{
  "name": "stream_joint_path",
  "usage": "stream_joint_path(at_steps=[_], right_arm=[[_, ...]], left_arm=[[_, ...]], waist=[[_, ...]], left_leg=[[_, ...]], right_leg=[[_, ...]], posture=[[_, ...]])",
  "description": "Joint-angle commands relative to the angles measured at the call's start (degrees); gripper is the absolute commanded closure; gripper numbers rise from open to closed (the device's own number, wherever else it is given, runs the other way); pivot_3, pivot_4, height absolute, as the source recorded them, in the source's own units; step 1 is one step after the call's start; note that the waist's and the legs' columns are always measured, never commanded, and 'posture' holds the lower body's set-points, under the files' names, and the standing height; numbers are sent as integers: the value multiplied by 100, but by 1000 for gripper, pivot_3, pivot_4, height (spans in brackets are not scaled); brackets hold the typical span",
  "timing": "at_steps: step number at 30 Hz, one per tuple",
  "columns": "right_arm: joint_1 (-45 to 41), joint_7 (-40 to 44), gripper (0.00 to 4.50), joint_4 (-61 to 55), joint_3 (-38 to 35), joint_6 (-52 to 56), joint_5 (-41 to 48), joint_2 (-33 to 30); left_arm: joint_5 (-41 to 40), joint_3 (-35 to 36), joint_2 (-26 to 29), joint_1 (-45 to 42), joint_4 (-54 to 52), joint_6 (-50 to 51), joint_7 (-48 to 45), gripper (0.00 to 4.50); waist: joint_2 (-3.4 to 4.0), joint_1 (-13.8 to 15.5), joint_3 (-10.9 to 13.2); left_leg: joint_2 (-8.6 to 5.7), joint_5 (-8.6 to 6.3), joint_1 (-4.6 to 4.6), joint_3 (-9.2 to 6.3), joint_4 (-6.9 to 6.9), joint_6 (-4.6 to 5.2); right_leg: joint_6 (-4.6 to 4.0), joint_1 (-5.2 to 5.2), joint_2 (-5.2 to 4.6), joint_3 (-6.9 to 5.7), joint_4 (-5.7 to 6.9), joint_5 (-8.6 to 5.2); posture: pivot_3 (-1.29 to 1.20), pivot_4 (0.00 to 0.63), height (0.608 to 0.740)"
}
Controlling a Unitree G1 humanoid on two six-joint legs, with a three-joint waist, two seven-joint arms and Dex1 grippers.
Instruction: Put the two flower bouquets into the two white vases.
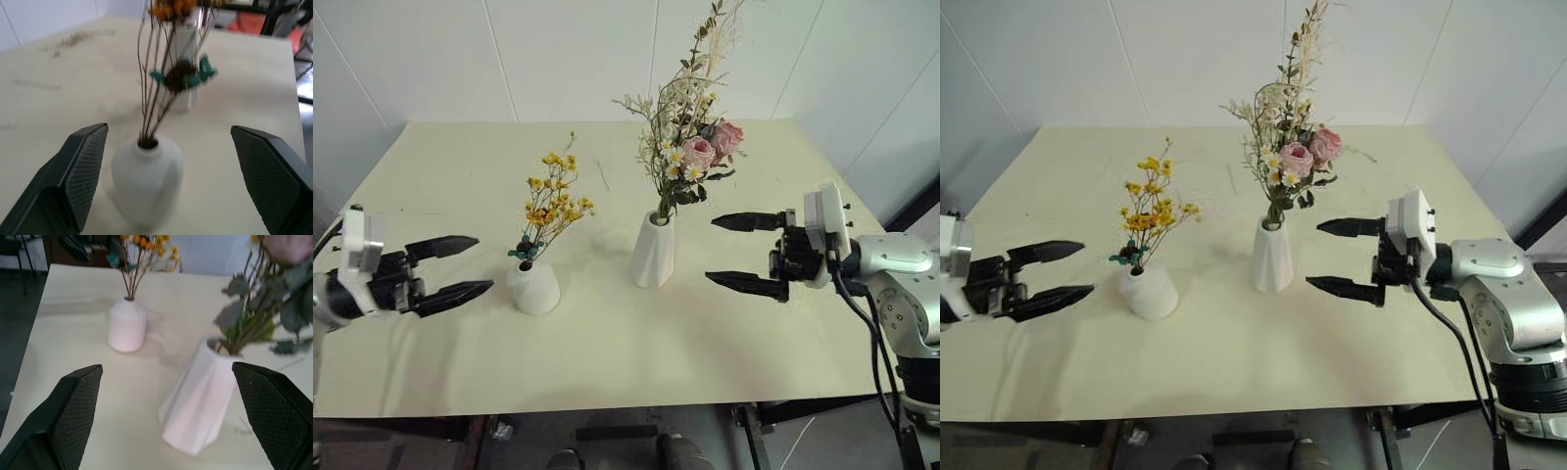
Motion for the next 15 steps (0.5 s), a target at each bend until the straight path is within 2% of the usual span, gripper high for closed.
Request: stream_joint_path(at_steps=[1, 7, 15], right_arm=[[-93, 183, 0, 197, -124, -388, -106, -50], [-396, 506, 0, 923, -102, -881, -434, -197], [-612, 796, 0, 1481, 109, -1236, -685, -111]], left_arm=[[6, 452, 175, 173, -293, -203, -50, 209], [-68, 1132, 333, 404, -267, -331, -118, 209], [-147, 1204, 109, 644, -491, -354, -12, 209]], waist=[[0, 0, 0], [1, -17, 1], [2, -12, 1]], left_leg=[[0, 0, 1, 0, 1, 0], [0, 0, 1, 1, 0, 0], [0, -1, 2, 2, -4, 0]], right_leg=[[-3, 0, 1, 0, 0, -1], [-10, -1, 1, 1, 0, -5], [-6, -1, 0, 0, 1, -3]], posture=[[0, 150, 740], [0, 150, 740], [0, 150, 740]])
